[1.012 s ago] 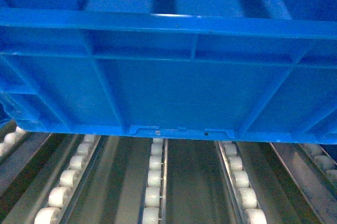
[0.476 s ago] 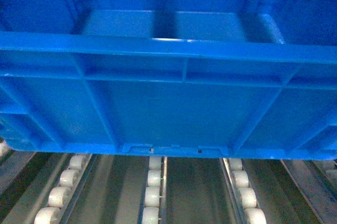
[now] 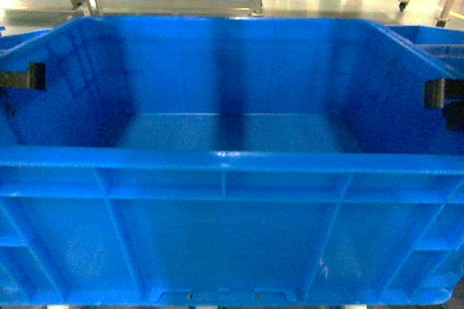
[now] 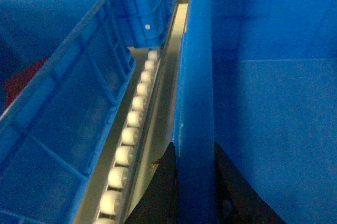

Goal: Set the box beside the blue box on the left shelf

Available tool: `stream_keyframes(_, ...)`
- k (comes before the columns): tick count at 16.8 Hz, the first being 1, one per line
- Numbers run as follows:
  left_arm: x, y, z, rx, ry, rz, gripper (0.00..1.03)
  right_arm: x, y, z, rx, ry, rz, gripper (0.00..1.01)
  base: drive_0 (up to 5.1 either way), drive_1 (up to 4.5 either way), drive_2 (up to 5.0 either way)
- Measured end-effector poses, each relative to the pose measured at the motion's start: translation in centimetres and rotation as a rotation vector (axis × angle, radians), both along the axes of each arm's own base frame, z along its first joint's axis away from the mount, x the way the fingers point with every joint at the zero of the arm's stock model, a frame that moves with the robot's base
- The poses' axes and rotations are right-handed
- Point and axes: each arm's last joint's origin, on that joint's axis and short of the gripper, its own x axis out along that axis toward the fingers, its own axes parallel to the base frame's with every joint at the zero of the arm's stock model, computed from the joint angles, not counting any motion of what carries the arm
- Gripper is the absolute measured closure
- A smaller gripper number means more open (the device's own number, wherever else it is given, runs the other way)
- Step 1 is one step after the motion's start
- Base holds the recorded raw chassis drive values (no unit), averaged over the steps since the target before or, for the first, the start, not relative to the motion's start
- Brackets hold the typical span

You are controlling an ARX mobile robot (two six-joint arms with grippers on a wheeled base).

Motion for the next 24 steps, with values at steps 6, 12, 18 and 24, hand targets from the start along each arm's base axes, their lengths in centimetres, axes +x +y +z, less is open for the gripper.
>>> stream_keyframes(6,-0.2,0.4,-1.3,0.040,0.044,0.066,0.74,-0.5,0.8,-0.5,-0.004,0.052,0.021,0.73,0.0,0.00,0.0)
stream_keyframes(12,-0.7,1.0,3.0,-0.101,-0.275,0.088,0.09,-0.8,-0.2,4.0,0.052,-0.332,-0.048,0.06,0.0,0.00,0.0)
stream_keyframes(18,-2.6,1.8,2.1,-0.154,-0.443,-0.144,0.29,-3.9,-2.5,2.0,-0.041,-0.556,-0.040,0.37,0.0,0.00,0.0)
stream_keyframes(24,-7.1,3.0,-1.3,-0.151,-0.436,-0.193,0.85,-8.2,-4.6,-0.5,-0.070,-0.557,-0.034,0.93,0.0,0.00,0.0)
